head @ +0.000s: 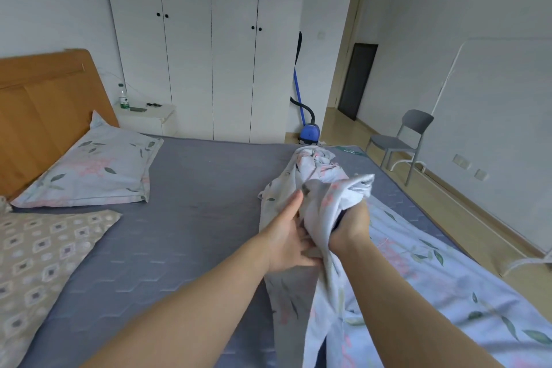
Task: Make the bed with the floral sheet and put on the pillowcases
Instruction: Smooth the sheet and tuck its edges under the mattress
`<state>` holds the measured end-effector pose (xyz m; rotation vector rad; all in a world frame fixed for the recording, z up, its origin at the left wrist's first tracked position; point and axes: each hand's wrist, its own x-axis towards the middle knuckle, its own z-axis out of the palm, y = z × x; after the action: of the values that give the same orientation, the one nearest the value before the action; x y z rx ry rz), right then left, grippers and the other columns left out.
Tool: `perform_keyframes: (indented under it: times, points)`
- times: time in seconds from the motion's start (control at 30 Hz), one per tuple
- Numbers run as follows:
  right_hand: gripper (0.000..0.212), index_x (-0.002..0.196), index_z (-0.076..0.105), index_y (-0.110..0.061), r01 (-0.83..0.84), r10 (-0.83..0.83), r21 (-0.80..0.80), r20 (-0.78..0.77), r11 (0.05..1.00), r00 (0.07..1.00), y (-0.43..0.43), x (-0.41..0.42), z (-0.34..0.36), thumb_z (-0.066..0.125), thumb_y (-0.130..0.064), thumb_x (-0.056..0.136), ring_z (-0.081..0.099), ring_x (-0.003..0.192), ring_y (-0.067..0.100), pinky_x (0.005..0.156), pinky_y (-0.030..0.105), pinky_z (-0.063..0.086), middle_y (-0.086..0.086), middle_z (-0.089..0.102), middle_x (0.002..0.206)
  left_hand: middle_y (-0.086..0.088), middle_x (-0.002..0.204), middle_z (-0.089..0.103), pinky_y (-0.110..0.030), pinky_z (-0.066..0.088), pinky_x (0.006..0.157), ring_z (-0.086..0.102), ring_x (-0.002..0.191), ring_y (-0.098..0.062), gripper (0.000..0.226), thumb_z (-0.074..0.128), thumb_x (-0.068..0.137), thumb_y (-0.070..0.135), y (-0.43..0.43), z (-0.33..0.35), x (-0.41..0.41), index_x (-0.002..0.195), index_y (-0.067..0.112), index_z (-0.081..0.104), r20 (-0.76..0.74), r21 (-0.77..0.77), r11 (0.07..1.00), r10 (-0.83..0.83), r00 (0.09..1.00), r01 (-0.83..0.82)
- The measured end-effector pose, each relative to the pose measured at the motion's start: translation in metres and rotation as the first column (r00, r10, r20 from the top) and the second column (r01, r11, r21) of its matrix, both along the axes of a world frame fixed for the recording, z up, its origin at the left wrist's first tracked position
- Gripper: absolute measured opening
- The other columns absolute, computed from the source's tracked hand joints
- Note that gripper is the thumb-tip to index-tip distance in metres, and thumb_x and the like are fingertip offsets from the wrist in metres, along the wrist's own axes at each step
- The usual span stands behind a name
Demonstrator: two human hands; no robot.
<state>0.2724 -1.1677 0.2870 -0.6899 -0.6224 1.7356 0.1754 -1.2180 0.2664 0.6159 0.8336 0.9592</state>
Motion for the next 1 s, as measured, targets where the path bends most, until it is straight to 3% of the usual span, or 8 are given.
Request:
perform_keyframes:
  times: [0.1, 0.17, 0.33, 0.43, 0.5, 0.7, 0.87, 1.0]
  points:
    - [0.034, 0.083, 0.061, -0.017, 0.072, -0.083, -0.106, -0.096, 0.992, 0.992, 0.004, 0.005, 0.011, 0.031, -0.022, 0.098, 0.064, 0.071, 0.016, 0.063, 0.028, 0.049, -0.003, 0.07, 0.053, 0.015, 0.146, 0.035, -0.045, 0.029, 0.113, 0.035, 0.133, -0.012, 0.084, 0.065, 0.08, 0.043, -0.015, -0.011, -0.005, 0.145, 0.045, 0.011, -0.404, 0.25, 0.962, -0.004, 0.915, 0.114]
    - [0.033, 0.084, 0.063, -0.015, 0.044, -0.059, -0.137, -0.103, 0.99, 0.993, -0.005, 0.002, 0.02, 0.033, -0.02, 0.096, 0.062, 0.076, 0.019, 0.068, 0.03, 0.049, 0.002, 0.072, 0.065, 0.013, 0.153, 0.021, -0.036, 0.03, 0.115, 0.024, 0.141, -0.011, 0.109, 0.077, 0.075, 0.029, -0.017, -0.027, -0.003, 0.149, 0.039, -0.003, -0.714, 0.208, 0.948, -0.021, 0.7, 0.24]
    - [0.019, 0.099, 0.06, -0.019, 0.183, -0.203, -0.107, -0.219, 0.977, 0.954, -0.023, -0.012, 0.056, 0.059, -0.011, 0.081, 0.068, 0.09, 0.002, 0.088, 0.023, 0.055, -0.015, 0.068, 0.084, -0.013, 0.118, 0.06, -0.026, 0.041, 0.079, 0.057, 0.105, -0.027, 0.037, 0.046, 0.096, 0.024, -0.006, -0.047, -0.014, 0.129, 0.008, 0.052, -0.868, 0.211, 0.967, 0.252, 0.428, -0.141]
    - [0.033, 0.096, 0.064, -0.02, 0.276, -0.253, -0.014, 0.357, 0.961, 0.899, -0.021, -0.001, 0.052, 0.032, -0.027, 0.099, 0.061, 0.102, 0.02, 0.089, 0.032, 0.049, 0.001, 0.072, 0.098, -0.012, 0.099, 0.059, -0.028, 0.038, 0.072, 0.051, 0.087, -0.021, 0.019, 0.043, 0.096, 0.014, -0.003, -0.04, -0.044, 0.105, 0.011, 0.06, -0.822, 0.354, 0.894, 0.438, 0.365, -0.274]
    - [0.031, 0.098, 0.062, -0.015, 0.3, -0.207, -0.159, 0.431, 0.94, 0.878, -0.01, 0.02, 0.044, 0.034, -0.03, 0.099, 0.055, 0.102, 0.022, 0.093, 0.032, 0.044, 0.009, 0.064, 0.122, -0.011, 0.089, 0.055, -0.027, 0.037, 0.067, 0.049, 0.083, -0.018, 0.014, 0.048, 0.093, 0.007, -0.004, -0.026, -0.066, 0.085, 0.016, 0.054, -0.776, 0.459, 0.835, 0.544, 0.32, -0.304]
    - [0.064, 0.143, 0.025, -0.024, 0.096, -0.222, 0.206, 0.951, 0.974, 0.215, -0.017, 0.011, 0.015, 0.051, -0.019, 0.084, 0.035, 0.133, 0.035, 0.112, 0.045, 0.028, 0.007, 0.035, 0.148, -0.006, 0.091, 0.061, -0.027, 0.039, 0.069, 0.053, 0.086, -0.017, 0.024, 0.044, 0.089, 0.003, -0.006, 0.043, -0.1, 0.097, 0.013, 0.065, -0.67, 0.661, 0.71, 0.704, 0.234, -0.243]
    - [0.074, 0.129, 0.045, -0.026, -0.468, -0.039, 0.355, 0.827, 0.809, 0.56, -0.037, -0.046, 0.024, 0.064, -0.016, 0.058, 0.052, 0.113, 0.019, 0.095, 0.032, 0.047, -0.005, 0.058, 0.112, 0.0, 0.067, 0.054, -0.024, 0.039, 0.066, 0.05, 0.074, -0.015, 0.036, 0.051, 0.083, -0.003, -0.013, 0.081, -0.076, 0.067, 0.028, 0.055, -0.645, 0.699, 0.713, 0.66, 0.385, -0.053]
    - [0.017, 0.084, 0.059, -0.011, -0.293, -0.073, 0.36, 0.732, 0.886, 0.677, -0.04, -0.055, 0.035, 0.048, 0.001, 0.088, 0.046, 0.064, 0.014, 0.055, 0.021, 0.037, 0.003, 0.053, 0.068, 0.004, 0.066, 0.042, -0.016, 0.032, 0.052, 0.039, 0.055, -0.004, 0.033, 0.07, 0.077, 0.004, -0.03, 0.085, -0.081, 0.092, 0.029, 0.054, -0.713, 0.638, 0.765, 0.542, 0.445, 0.09]
